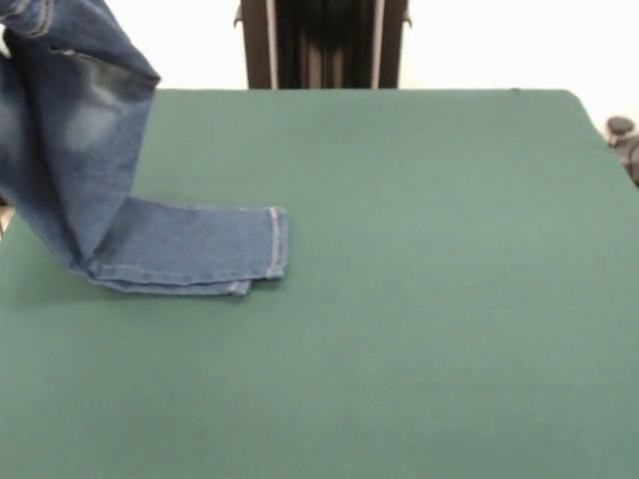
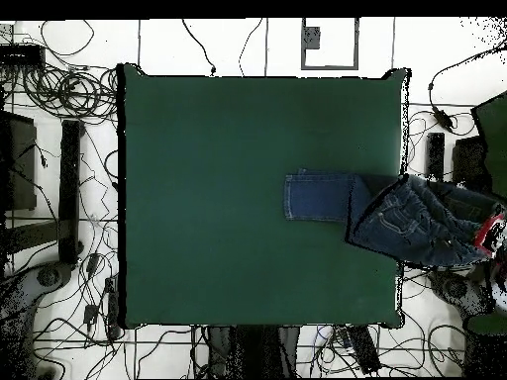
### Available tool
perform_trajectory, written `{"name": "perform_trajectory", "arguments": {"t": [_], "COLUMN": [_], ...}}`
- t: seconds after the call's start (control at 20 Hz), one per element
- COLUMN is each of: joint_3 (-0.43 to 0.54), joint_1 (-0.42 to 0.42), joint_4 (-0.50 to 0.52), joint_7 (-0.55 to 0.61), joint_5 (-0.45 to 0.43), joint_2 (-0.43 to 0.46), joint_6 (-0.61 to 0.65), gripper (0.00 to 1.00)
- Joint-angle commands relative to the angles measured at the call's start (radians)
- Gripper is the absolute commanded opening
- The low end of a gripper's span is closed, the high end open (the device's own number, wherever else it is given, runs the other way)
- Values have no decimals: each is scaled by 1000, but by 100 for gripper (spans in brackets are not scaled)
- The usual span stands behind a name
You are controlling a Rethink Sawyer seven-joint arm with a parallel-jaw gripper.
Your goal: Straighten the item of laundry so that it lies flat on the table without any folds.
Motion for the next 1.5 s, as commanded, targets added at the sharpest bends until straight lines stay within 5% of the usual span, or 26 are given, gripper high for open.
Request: {"name": "perform_trajectory", "arguments": {"t": [0.05,0.95,1.5], "joint_3": [183,350,427], "joint_1": [-32,-158,-221], "joint_4": [-73,-191,-399], "joint_7": [-352,-429,-551], "joint_5": [-42,-145,-208], "joint_2": [63,131,205], "joint_6": [40,57,161], "gripper": [0,0,0]}}
